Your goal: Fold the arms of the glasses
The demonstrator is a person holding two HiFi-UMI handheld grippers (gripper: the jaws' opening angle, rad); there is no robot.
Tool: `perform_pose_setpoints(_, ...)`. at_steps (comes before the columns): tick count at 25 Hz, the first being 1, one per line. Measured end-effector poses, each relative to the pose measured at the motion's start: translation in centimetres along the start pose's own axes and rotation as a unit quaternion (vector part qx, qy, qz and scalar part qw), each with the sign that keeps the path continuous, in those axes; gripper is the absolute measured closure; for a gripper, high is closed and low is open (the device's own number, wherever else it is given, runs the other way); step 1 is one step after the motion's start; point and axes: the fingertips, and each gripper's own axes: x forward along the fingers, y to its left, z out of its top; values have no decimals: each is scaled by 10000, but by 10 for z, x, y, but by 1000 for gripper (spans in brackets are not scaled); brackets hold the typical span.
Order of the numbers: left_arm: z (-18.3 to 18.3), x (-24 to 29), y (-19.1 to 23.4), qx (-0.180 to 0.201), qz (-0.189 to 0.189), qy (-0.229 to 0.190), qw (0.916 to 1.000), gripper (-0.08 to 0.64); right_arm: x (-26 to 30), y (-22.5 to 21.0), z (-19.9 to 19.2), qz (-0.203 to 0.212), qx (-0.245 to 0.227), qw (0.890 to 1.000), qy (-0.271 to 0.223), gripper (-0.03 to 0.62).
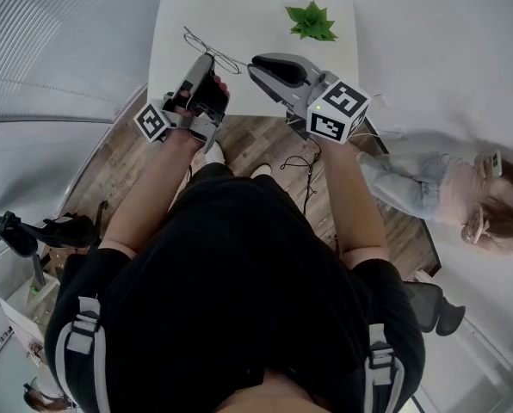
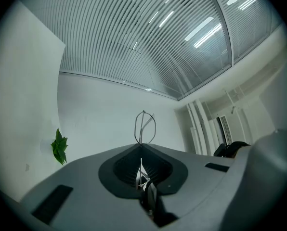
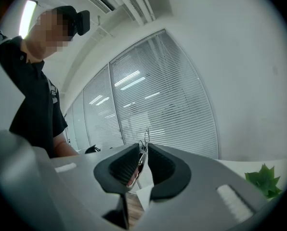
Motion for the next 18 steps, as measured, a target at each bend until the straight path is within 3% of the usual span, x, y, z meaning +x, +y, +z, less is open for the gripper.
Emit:
perform_pose_setpoints(8,0,1,-2,16,12,6,10000,548,-19,-13,8,-689,-377,9964,-333,543)
perform_pose_setpoints(18,2,0,1,79,72,-21,9999,546,-49,-25,4,-1730,-846,9772,-897,580)
